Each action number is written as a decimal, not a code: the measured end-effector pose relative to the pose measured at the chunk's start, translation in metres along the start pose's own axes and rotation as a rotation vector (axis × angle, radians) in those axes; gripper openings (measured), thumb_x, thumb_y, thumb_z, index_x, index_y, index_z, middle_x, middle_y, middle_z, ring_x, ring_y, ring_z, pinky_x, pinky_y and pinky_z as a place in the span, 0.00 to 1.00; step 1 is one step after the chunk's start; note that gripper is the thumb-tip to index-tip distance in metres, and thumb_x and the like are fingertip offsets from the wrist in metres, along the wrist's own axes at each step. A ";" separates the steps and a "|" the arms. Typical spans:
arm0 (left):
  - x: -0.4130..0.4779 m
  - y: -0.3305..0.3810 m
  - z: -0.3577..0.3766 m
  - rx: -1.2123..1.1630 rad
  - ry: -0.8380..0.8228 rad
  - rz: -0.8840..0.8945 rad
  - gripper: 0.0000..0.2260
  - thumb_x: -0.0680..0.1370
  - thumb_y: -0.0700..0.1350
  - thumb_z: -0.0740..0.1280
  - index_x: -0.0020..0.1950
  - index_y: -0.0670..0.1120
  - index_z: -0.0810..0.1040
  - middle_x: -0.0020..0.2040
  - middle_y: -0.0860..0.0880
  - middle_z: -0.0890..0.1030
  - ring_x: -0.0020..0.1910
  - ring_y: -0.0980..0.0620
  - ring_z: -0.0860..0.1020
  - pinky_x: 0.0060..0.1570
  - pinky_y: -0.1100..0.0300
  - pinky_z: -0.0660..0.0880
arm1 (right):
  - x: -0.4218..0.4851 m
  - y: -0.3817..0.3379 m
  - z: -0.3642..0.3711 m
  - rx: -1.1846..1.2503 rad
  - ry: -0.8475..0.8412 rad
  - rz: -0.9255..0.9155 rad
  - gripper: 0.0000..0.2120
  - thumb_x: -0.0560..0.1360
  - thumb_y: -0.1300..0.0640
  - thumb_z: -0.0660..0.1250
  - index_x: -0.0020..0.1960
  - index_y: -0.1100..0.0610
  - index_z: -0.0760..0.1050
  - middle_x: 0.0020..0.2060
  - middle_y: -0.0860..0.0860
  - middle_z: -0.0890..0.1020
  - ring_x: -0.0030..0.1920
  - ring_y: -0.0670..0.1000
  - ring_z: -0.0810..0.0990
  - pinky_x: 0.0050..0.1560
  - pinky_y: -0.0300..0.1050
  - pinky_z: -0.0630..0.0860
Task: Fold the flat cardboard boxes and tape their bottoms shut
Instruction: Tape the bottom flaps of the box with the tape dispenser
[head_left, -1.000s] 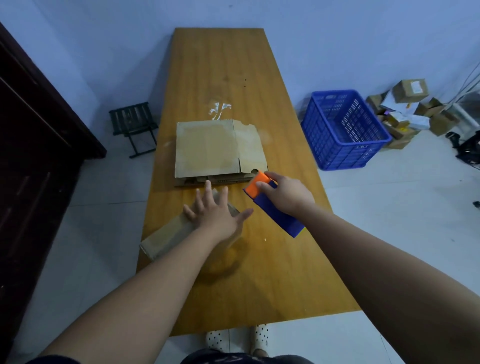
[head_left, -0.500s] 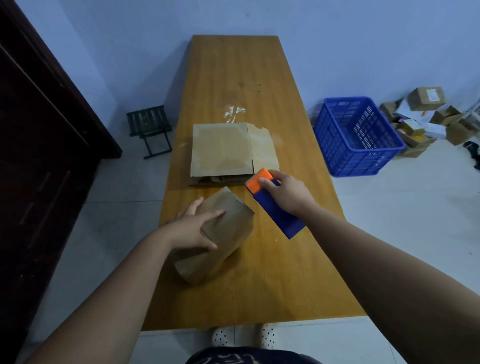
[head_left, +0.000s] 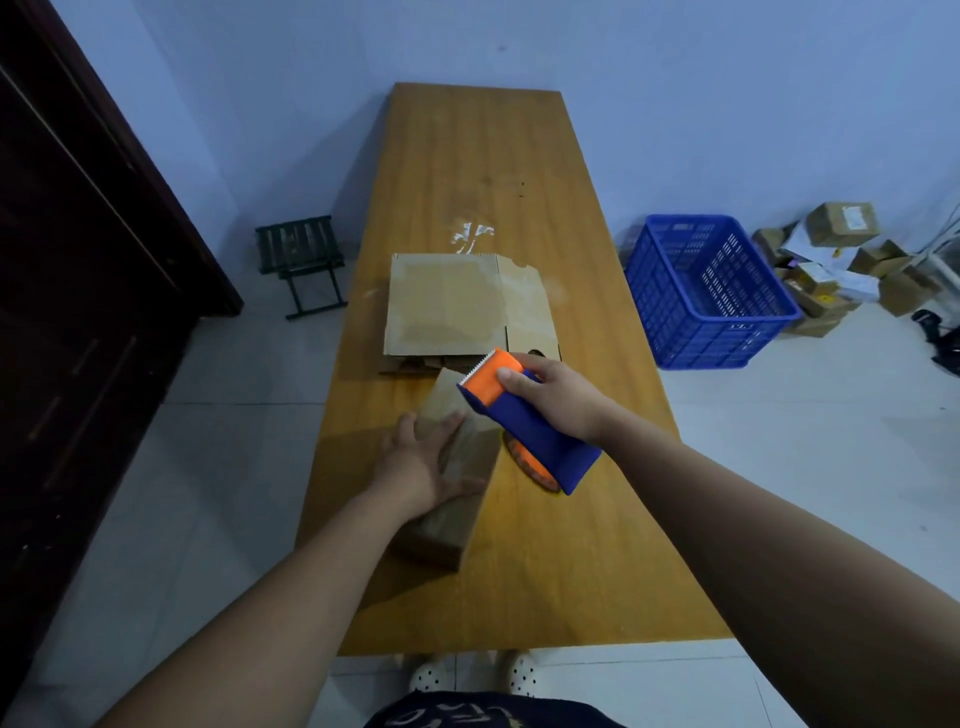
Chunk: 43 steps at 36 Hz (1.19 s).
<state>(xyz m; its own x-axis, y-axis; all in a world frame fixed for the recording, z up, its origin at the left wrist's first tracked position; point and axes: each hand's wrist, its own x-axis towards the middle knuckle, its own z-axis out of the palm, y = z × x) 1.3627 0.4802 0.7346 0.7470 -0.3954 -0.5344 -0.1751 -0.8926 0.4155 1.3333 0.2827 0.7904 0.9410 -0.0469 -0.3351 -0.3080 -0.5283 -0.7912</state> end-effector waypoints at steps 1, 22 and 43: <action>0.001 0.004 0.005 -0.053 0.039 -0.019 0.41 0.69 0.66 0.68 0.74 0.68 0.47 0.77 0.49 0.43 0.75 0.39 0.49 0.67 0.40 0.62 | -0.001 0.001 0.000 0.021 -0.026 -0.003 0.17 0.80 0.40 0.56 0.66 0.43 0.69 0.46 0.47 0.82 0.43 0.47 0.81 0.43 0.40 0.75; 0.010 0.026 0.019 -0.641 0.597 -0.026 0.13 0.78 0.44 0.64 0.33 0.51 0.69 0.52 0.47 0.71 0.54 0.48 0.71 0.53 0.53 0.72 | -0.006 -0.002 -0.002 0.047 -0.241 -0.006 0.20 0.78 0.36 0.57 0.64 0.44 0.71 0.46 0.45 0.82 0.44 0.49 0.82 0.47 0.45 0.77; -0.016 0.011 -0.011 -1.018 0.101 -0.105 0.07 0.78 0.47 0.67 0.54 0.46 0.79 0.49 0.48 0.81 0.57 0.47 0.76 0.52 0.54 0.69 | -0.010 -0.017 -0.001 -0.108 -0.314 -0.003 0.17 0.77 0.36 0.57 0.62 0.40 0.68 0.50 0.46 0.80 0.48 0.49 0.80 0.52 0.44 0.77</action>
<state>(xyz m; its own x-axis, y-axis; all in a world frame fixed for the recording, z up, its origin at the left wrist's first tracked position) 1.3559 0.4790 0.7553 0.7859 -0.2643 -0.5591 0.4855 -0.2962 0.8225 1.3291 0.2911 0.8083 0.8476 0.2090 -0.4877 -0.2733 -0.6158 -0.7390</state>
